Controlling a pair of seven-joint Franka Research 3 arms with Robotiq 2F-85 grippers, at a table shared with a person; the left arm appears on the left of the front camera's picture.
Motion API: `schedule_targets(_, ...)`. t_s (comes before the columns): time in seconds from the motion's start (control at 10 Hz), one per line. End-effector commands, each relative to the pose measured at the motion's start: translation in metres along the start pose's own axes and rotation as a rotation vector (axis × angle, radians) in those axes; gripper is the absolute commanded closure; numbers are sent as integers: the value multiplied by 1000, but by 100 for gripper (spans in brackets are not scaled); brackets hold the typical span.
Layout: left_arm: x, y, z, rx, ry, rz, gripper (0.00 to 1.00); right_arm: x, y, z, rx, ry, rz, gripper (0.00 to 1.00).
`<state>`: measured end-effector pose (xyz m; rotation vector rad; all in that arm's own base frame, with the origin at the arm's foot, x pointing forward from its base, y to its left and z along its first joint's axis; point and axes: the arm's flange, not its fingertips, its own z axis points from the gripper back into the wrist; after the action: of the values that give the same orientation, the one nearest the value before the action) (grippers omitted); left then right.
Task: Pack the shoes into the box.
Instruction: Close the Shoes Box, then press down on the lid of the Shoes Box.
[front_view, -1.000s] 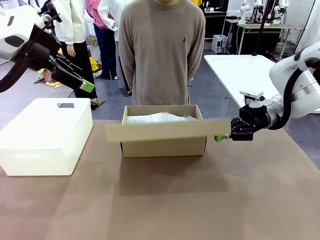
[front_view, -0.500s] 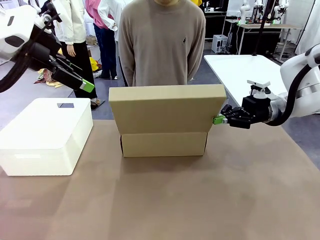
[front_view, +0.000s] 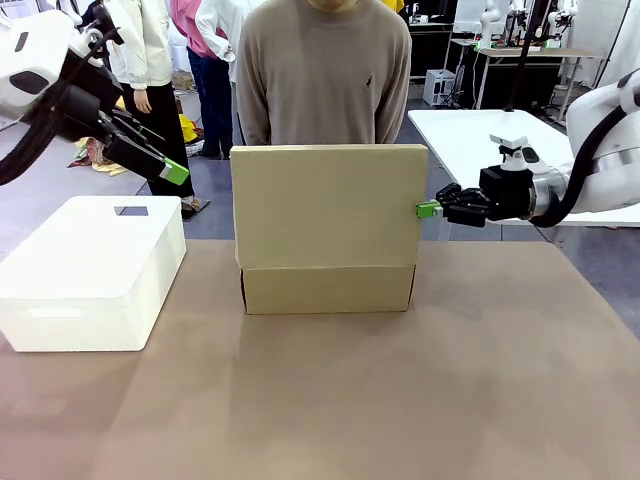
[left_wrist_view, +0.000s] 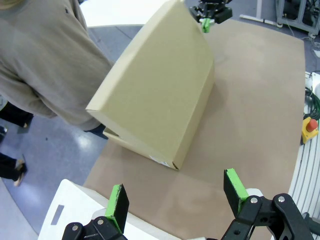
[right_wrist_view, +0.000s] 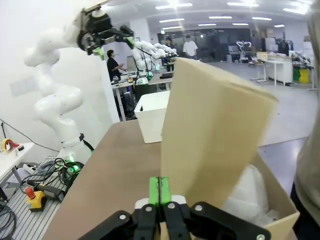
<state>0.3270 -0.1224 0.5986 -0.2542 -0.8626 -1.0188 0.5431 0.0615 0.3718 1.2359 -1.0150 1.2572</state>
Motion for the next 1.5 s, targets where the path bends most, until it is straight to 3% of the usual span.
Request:
schedule_targets(0.0, -1, 0, 1, -9, -7, 1, 0, 8, -19, -2, -32, -12, -46, 100)
schedule_targets(1.4, -1, 0, 1, -9, -7, 1, 0, 7, -15, 4, -20, 4, -29, 100)
